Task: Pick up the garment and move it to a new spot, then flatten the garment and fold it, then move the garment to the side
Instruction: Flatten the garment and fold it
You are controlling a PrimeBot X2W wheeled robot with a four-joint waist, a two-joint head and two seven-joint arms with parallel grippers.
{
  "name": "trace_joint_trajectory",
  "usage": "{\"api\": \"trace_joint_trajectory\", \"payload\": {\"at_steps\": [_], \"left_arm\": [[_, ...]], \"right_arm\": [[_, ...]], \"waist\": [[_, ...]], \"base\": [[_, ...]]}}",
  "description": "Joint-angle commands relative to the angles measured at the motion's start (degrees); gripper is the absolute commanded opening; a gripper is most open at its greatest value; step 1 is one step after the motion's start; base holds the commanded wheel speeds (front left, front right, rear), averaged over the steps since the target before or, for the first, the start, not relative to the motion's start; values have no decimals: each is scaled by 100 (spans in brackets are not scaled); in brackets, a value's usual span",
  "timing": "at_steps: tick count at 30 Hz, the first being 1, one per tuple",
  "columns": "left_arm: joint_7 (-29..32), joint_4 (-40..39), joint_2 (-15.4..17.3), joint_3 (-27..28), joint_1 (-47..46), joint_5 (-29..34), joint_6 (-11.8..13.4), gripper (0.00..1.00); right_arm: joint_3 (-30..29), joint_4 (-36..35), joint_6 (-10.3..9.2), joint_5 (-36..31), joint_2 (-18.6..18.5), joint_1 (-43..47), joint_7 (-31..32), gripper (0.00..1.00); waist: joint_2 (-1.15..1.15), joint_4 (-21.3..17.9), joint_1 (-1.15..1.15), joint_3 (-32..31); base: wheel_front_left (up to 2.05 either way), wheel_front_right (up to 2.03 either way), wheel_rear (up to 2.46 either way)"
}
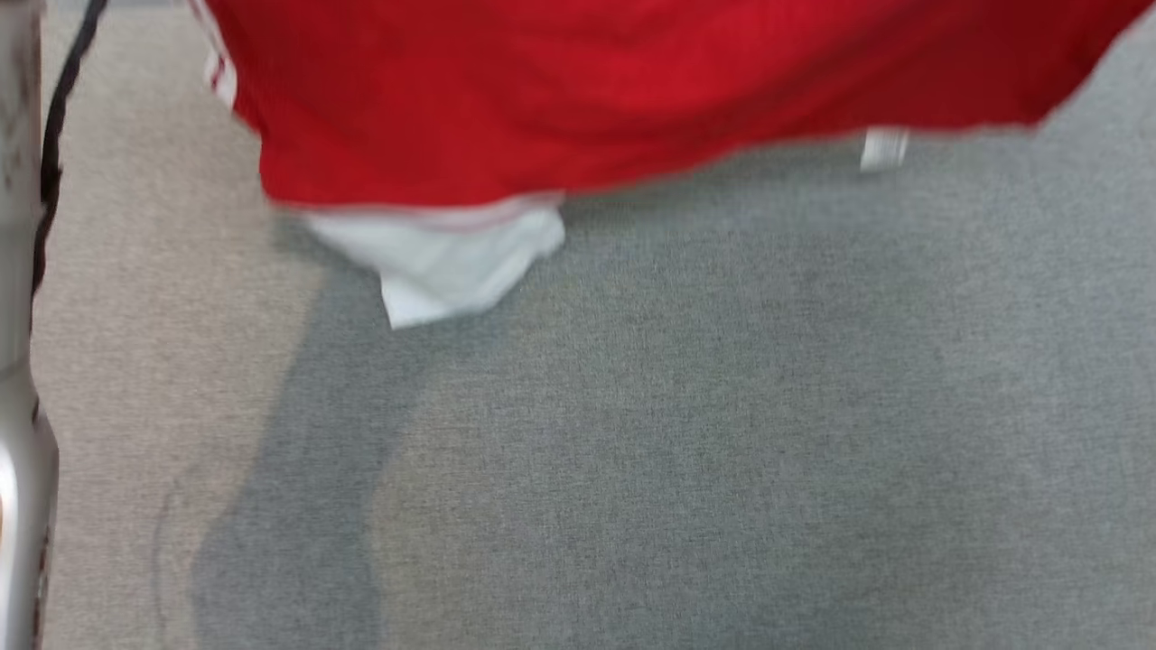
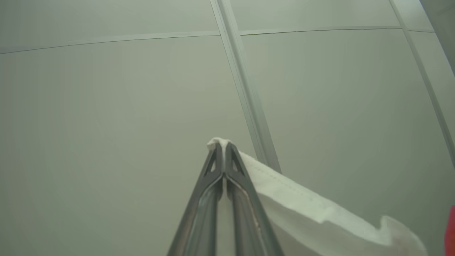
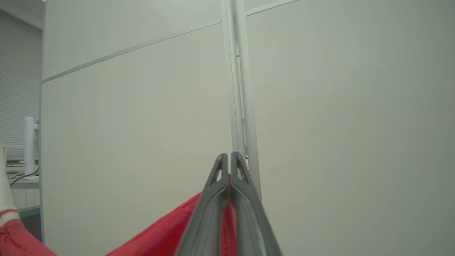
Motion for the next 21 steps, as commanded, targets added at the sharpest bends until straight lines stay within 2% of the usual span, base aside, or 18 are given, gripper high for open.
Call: {"api": "trace_joint_trajectory", "payload": {"at_steps": [1, 10, 15, 21], "left_arm": [[-116, 280, -61, -22, -264, 20, -48, 0], [-676, 2214, -530, -64, -1426, -133, -199, 0], [-728, 3472, -741, -48, -1171, -482, -331, 0], [-883, 4413, -932, -5, -530, -835, -407, 0]], "right_arm": [[111, 258, 3, 55, 14, -261, -132, 0], [810, 2069, 3, 307, 448, -1738, -767, 0], [1441, 3183, 3, 577, 796, -1723, -871, 0], [1919, 3832, 3, 842, 960, -1353, -900, 0]], "waist": [[0, -26, 0, 188], [0, 30, 0, 451], [0, 29, 0, 613], [0, 43, 0, 701]], "base": [[0, 0, 0], [0, 0, 0], [0, 0, 0], [0, 0, 0]]}}
